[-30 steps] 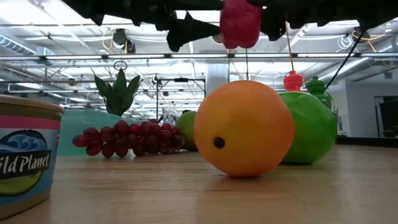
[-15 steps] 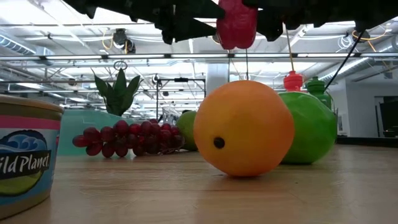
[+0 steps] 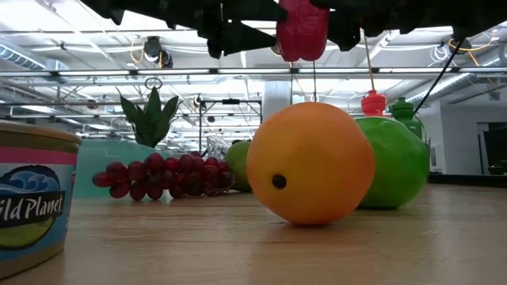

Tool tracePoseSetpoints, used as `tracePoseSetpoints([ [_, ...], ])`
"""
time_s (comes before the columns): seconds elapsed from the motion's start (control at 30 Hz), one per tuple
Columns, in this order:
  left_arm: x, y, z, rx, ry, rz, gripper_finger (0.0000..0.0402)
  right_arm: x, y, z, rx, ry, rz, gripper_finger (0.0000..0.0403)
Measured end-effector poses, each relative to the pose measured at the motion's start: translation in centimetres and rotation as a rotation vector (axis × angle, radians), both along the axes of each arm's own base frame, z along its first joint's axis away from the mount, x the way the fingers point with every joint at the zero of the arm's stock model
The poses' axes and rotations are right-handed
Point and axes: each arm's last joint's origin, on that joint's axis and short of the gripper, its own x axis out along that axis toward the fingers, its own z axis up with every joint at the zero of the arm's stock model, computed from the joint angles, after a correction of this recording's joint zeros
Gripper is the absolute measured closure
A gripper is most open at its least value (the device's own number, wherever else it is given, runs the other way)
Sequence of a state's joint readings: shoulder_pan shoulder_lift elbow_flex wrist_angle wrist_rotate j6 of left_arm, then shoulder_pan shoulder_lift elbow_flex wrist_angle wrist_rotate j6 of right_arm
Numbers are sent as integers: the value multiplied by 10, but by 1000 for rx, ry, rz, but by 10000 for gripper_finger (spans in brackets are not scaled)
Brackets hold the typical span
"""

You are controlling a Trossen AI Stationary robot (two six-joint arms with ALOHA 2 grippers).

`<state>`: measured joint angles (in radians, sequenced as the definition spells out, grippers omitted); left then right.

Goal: Pick & Place Food Item
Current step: Put the red bell pepper into the left transparent bin

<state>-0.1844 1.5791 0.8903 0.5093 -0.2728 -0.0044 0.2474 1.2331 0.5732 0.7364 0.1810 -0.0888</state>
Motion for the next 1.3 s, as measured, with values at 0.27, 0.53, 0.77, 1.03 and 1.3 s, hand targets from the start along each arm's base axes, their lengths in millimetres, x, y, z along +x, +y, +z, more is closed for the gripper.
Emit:
tracePoseSetpoints([
  [0.27,0,0,2,-20,-22,-6,61,0,0,1,0,-5,0,120],
  [0.53,-2,3,-6,-173,25,152,42,0,-2,-2,-11,17,-52,120],
  [0.77,-2,2,-7,-185,31,142,4,0,-1,-2,-7,15,-48,120],
  [1.03,-3,-14,4,67,-40,76,2,0,0,-1,0,8,-30,120],
  [1.3,-1,-12,5,39,-67,45,2,0,0,3,7,-34,-21,120],
])
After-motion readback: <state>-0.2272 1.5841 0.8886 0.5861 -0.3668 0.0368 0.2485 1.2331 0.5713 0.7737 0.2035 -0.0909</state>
